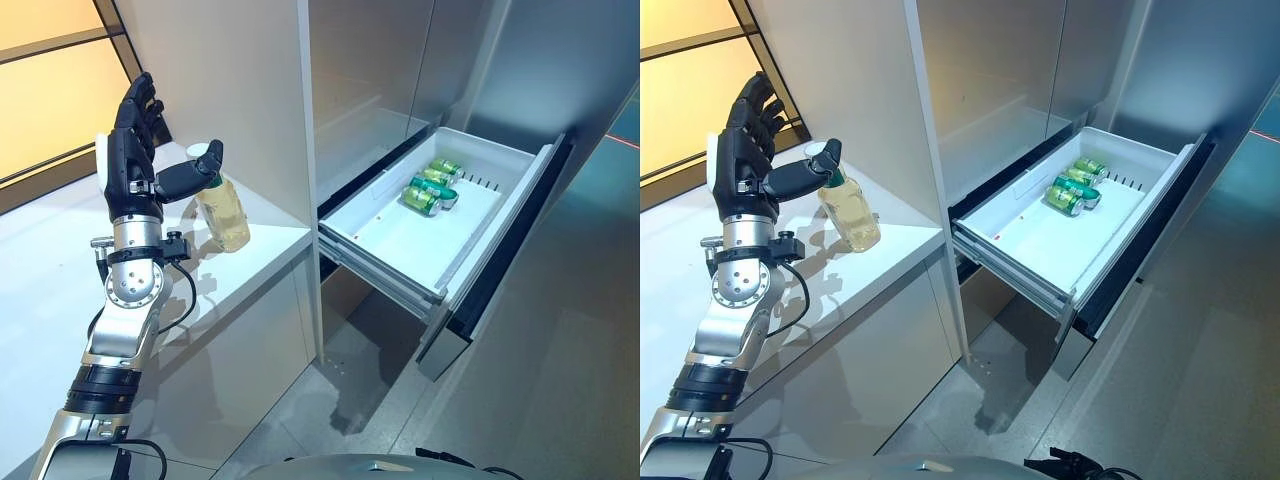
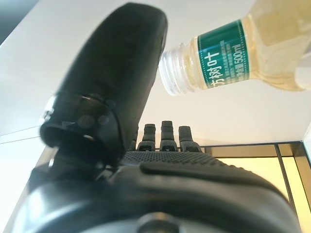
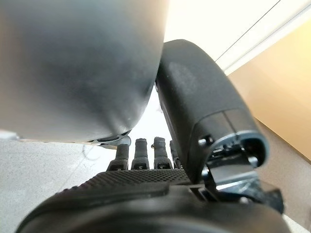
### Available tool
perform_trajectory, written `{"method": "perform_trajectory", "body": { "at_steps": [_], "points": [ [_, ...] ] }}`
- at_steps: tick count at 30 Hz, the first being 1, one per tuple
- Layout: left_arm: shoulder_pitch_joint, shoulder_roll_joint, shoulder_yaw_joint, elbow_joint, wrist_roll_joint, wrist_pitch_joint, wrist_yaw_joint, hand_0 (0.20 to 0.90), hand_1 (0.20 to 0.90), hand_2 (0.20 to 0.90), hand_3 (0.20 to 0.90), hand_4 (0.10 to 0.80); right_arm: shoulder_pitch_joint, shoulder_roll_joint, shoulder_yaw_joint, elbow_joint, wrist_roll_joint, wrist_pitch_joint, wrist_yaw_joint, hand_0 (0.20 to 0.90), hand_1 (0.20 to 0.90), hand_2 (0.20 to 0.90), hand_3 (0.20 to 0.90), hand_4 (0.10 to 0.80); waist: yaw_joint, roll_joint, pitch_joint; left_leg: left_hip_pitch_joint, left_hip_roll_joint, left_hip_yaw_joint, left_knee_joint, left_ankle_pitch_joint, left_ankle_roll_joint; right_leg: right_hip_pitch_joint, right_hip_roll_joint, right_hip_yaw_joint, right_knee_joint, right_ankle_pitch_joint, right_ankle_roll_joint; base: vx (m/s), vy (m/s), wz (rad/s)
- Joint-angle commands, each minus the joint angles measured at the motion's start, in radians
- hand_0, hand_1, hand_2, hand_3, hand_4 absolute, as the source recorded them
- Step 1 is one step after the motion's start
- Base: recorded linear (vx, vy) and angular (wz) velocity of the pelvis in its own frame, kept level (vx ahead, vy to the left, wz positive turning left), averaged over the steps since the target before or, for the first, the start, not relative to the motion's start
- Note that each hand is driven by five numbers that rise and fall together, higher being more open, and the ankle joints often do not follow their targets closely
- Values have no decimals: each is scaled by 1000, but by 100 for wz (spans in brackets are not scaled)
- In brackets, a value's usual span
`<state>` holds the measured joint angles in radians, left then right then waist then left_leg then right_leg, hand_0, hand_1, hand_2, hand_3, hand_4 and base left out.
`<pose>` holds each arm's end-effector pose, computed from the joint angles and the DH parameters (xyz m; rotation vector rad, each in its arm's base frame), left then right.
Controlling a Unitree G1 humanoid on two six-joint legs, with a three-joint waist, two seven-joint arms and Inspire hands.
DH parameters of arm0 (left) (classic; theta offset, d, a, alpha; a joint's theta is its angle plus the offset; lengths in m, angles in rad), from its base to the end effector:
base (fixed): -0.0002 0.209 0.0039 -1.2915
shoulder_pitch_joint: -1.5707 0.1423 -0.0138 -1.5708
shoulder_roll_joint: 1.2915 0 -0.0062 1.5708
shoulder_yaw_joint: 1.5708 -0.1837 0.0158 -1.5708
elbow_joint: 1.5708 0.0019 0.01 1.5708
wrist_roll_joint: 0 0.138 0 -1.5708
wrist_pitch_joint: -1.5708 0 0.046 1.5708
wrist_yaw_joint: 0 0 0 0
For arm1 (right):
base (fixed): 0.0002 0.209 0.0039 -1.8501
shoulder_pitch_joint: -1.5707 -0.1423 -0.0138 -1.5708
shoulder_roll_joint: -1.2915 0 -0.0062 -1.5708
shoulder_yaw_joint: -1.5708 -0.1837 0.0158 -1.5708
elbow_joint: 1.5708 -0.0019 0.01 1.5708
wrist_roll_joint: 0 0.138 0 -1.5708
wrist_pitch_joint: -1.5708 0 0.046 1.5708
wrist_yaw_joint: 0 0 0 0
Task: Put drinks into fridge and close the fridge
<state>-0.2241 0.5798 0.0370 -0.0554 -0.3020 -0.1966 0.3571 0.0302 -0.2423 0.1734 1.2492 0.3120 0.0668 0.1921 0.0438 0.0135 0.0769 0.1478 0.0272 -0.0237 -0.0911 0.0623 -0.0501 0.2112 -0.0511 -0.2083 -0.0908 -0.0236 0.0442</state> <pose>0.2364 0.2382 0.1451 0.1834 -0.5267 0.2989 0.0534 -0.2246 -0.1192 0.0886 1.3297 -0.0435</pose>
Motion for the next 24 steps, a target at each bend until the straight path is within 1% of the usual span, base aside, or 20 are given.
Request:
{"method": "perform_trajectory", "body": {
  "at_steps": [1, 9, 24],
  "points": [
    [-99, 29, 43, 1, 11, -45, 16, 900, 900, 900, 900, 800, -37, -1, 27, -11, -31, 9, 15, 900, 900, 900, 900, 800, -21, 9, 7, 29, -65, 82, 17, -132, 70, -66, 50, 9, 140, -113, -1, 0, 0, 0],
    [-114, 34, 29, 42, 6, -6, 11, 900, 900, 900, 900, 800, -34, -3, 23, -17, -37, 14, 17, 900, 900, 900, 900, 800, -34, 12, 6, 34, -66, 92, 18, -134, 71, -63, 53, 20, 136, -110, 1, 1, 1, -1],
    [-142, 30, 2, 147, -3, 24, 34, 900, 900, 900, 900, 800, -30, -10, 19, -27, -36, 32, 18, 900, 900, 900, 900, 800, -60, 15, 4, 42, -68, 114, 22, -141, 74, -64, 56, 46, 132, -104, 6, 12, 5, -6]
  ]
}}
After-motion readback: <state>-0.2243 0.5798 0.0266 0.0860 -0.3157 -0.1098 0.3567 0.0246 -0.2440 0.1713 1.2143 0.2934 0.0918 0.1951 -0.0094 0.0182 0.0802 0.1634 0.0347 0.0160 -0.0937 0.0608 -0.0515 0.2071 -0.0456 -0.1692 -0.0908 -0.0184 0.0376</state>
